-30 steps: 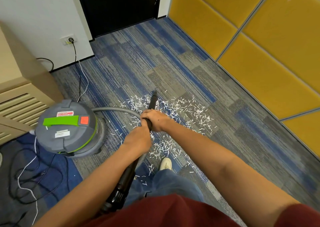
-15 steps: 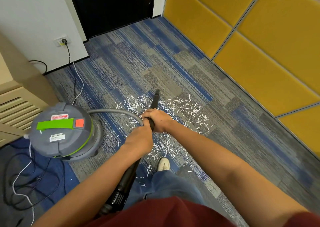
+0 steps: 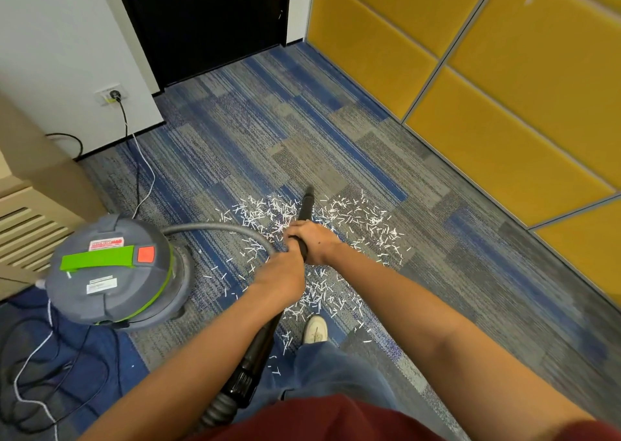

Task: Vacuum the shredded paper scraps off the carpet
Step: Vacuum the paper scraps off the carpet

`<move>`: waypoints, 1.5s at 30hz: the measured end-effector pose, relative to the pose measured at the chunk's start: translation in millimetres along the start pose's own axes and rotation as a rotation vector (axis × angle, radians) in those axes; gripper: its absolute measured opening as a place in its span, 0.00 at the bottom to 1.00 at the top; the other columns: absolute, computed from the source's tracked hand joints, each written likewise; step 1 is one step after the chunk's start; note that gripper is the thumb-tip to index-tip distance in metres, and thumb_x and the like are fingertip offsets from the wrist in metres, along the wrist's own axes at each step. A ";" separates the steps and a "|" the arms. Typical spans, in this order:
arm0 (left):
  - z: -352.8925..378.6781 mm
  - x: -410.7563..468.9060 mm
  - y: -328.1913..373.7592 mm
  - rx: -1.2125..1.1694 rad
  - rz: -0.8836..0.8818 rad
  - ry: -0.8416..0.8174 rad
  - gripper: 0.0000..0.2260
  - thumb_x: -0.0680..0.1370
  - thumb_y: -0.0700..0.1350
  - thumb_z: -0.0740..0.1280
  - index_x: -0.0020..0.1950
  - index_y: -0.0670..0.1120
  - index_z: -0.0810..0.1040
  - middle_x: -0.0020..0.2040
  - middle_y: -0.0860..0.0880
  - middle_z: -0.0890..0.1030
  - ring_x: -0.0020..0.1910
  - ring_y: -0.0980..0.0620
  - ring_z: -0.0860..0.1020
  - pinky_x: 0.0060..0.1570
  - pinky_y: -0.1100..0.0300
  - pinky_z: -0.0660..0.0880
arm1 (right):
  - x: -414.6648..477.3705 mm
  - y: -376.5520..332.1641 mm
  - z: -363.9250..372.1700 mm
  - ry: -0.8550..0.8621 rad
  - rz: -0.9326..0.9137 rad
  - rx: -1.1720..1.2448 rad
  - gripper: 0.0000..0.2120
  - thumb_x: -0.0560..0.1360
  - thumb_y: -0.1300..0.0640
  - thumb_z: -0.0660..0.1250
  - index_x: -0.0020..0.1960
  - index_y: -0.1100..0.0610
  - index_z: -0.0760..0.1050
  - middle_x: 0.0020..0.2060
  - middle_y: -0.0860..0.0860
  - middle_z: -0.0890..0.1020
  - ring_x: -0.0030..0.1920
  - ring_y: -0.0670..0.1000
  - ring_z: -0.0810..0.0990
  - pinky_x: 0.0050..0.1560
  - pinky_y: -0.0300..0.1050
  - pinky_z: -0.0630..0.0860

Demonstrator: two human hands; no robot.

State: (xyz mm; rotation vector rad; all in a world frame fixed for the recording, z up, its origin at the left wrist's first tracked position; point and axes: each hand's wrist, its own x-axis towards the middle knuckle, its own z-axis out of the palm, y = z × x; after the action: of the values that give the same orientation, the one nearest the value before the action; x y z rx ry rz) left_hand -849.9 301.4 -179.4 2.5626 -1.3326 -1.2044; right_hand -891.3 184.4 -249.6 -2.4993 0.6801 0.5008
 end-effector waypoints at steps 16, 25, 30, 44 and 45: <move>-10.8 6.5 12.7 -0.013 0.095 -0.050 0.22 0.79 0.37 0.60 0.70 0.44 0.56 0.47 0.45 0.75 0.43 0.46 0.77 0.45 0.52 0.78 | -14.3 18.0 -14.5 0.060 0.062 -0.160 0.14 0.70 0.54 0.70 0.55 0.50 0.75 0.54 0.49 0.78 0.54 0.53 0.78 0.54 0.50 0.77; 12.1 4.2 45.1 0.133 0.179 -0.063 0.21 0.79 0.36 0.58 0.70 0.41 0.56 0.57 0.41 0.75 0.49 0.44 0.75 0.44 0.54 0.72 | -48.4 49.8 1.3 0.111 0.149 -0.033 0.16 0.72 0.56 0.66 0.59 0.52 0.74 0.57 0.51 0.77 0.56 0.54 0.77 0.55 0.51 0.76; 20.1 11.3 62.7 0.161 0.229 -0.071 0.23 0.79 0.36 0.59 0.71 0.41 0.55 0.56 0.41 0.75 0.51 0.44 0.76 0.43 0.53 0.71 | -62.5 67.3 2.9 0.125 0.215 0.049 0.16 0.70 0.58 0.68 0.57 0.52 0.75 0.53 0.51 0.77 0.54 0.55 0.77 0.56 0.53 0.76; 26.9 26.2 100.4 0.124 0.258 -0.063 0.22 0.78 0.37 0.60 0.70 0.42 0.57 0.54 0.42 0.76 0.47 0.45 0.76 0.42 0.53 0.73 | -71.3 108.9 -3.7 0.153 0.255 0.129 0.15 0.71 0.62 0.68 0.57 0.55 0.76 0.56 0.53 0.77 0.55 0.55 0.76 0.61 0.52 0.73; 25.7 27.6 101.0 0.126 0.255 -0.054 0.22 0.78 0.37 0.60 0.70 0.42 0.57 0.55 0.41 0.76 0.49 0.44 0.77 0.43 0.53 0.73 | -68.2 110.0 -5.6 0.150 0.247 0.125 0.15 0.71 0.62 0.68 0.58 0.54 0.76 0.56 0.53 0.77 0.56 0.55 0.76 0.61 0.52 0.72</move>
State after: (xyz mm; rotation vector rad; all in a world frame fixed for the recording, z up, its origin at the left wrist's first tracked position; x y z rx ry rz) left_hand -926.8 225.8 -180.7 2.3556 -1.7359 -1.1858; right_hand -1005.7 123.6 -253.7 -2.3644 1.0534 0.3464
